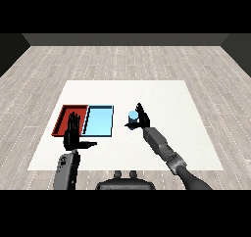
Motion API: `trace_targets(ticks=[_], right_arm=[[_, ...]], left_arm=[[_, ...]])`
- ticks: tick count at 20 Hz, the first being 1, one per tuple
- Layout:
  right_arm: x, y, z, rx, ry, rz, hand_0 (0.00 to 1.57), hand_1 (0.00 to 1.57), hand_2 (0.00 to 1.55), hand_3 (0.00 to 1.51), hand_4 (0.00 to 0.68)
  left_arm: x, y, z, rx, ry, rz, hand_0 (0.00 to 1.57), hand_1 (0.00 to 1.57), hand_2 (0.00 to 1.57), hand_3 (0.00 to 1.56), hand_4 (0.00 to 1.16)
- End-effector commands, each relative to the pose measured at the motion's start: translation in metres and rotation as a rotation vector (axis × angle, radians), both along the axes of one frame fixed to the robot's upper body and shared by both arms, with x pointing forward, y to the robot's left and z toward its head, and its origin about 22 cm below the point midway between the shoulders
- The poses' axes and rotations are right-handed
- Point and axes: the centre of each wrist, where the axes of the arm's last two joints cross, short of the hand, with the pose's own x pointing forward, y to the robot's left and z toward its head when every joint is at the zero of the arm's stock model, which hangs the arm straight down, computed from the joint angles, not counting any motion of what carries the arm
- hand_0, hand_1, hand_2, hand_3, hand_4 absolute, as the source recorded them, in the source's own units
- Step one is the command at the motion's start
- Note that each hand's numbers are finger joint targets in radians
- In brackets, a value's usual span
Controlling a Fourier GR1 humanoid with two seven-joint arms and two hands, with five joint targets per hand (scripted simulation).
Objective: Pick the blue can and put it in the blue box
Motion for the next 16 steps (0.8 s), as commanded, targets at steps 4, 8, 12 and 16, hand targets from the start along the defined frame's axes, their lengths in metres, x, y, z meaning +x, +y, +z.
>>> trace_targets(ticks=[4,8,12,16], right_arm=[[0.006,0.002,0.005,0.008,-0.001,-0.01,0.0,0.0,0.0,0.0,0.0],[0.012,0.009,0.013,-0.083,0.011,-0.064,1.06,1.06,1.22,1.13,0.177],[-0.001,0.003,-0.005,-0.155,0.058,-0.085,1.56,1.56,1.48,1.44,0.659],[0.01,0.015,0.013,-0.194,0.058,-0.079,1.56,1.56,1.49,1.44,0.678]], left_arm=[[-0.012,-0.008,-0.004,-0.001,-0.001,0.002,0.0,0.0,0.0,0.0,0.0],[0.013,-0.006,0.013,-0.016,0.002,0.013,0.0,0.0,0.0,0.0,0.0],[-0.002,0.002,-0.008,-0.004,-0.012,0.016,0.0,0.0,0.0,0.0,0.0],[0.003,-0.004,-0.019,0.008,-0.011,-0.016,0.0,0.0,0.0,0.0,0.0]])
